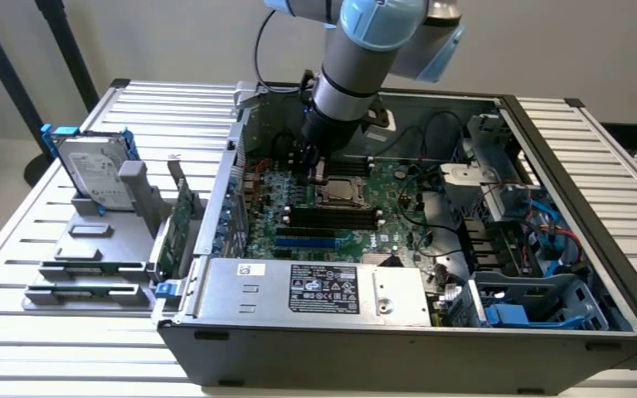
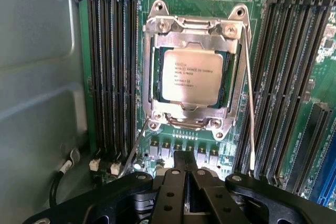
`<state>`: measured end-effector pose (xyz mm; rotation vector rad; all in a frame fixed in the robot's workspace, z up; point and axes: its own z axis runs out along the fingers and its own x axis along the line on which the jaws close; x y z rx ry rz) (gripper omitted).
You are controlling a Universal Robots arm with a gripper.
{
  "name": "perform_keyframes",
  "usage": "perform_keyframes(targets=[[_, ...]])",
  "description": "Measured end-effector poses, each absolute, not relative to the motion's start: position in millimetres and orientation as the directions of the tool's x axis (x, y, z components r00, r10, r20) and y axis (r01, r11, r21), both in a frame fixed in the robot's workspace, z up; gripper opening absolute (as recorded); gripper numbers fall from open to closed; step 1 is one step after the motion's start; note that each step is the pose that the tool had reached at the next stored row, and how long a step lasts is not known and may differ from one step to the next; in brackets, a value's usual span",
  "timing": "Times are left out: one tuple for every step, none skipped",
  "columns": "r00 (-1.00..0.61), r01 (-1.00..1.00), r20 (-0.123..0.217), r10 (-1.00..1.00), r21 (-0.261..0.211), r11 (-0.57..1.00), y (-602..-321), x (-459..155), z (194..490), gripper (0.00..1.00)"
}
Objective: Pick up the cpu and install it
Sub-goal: 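Install the first cpu locking lever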
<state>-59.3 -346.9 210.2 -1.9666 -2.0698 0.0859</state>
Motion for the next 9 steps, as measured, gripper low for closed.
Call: perform_keyframes(targets=[[-0.03,0.969,0.164,0.986,-0.236,0.068,-347,-61,211,0.11],[-0.028,0.969,0.165,0.986,-0.236,0.067,-347,-62,212,0.11],[-0.026,0.969,0.166,0.986,-0.236,0.066,-348,-63,213,0.11],[-0.024,0.97,0.168,0.985,-0.236,0.064,-348,-63,215,0.11],[-0.02,0.97,0.172,0.985,-0.236,0.061,-348,-64,217,0.11],[-0.016,0.97,0.176,0.984,-0.236,0.058,-348,-64,219,0.11],[-0.011,0.97,0.181,0.983,-0.236,0.054,-348,-64,221,0.11],[-0.004,0.971,0.186,0.982,-0.235,0.049,-348,-64,222,0.11],[0.002,0.971,0.191,0.982,-0.235,0.044,-348,-64,223,0.11]])
